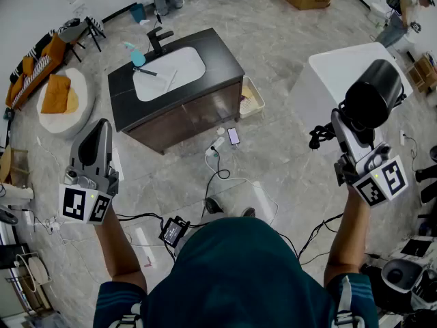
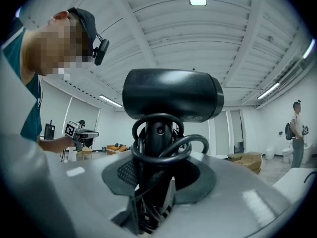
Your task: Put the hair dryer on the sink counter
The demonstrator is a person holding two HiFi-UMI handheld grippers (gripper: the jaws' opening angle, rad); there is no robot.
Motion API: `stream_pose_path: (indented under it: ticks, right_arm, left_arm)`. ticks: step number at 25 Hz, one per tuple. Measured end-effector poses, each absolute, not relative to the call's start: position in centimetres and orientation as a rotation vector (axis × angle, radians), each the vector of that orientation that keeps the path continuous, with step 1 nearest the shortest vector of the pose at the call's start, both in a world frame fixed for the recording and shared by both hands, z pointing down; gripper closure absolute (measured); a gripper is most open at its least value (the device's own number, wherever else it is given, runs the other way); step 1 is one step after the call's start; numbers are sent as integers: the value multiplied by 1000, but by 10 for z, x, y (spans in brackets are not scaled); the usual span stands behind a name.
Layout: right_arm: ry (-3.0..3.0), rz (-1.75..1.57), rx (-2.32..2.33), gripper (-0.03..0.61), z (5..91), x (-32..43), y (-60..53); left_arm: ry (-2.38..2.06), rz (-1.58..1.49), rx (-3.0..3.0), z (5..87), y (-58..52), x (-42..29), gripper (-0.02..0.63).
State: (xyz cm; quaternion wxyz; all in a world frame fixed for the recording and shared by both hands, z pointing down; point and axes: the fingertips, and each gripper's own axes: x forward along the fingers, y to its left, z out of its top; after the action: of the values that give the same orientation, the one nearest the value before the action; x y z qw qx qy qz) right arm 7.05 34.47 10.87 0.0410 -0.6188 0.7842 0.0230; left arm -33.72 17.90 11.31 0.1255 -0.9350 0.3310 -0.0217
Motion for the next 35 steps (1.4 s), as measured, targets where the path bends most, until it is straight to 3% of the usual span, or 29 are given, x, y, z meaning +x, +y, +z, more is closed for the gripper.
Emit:
stream_pose_path:
  ticks: [15, 22, 35]
  right_arm:
    - [2380, 49, -1879, 416, 114, 75, 344]
    - [2347, 30, -1863, 416, 126, 35, 275]
    - [2400, 32, -1787, 414, 132, 30, 213]
  left_arm:
    - [958, -61, -2732, 116, 184, -332, 609]
    - [927, -40, -2751, 131, 115, -360, 609]
    - [888, -56, -2758, 142, 80, -323, 609]
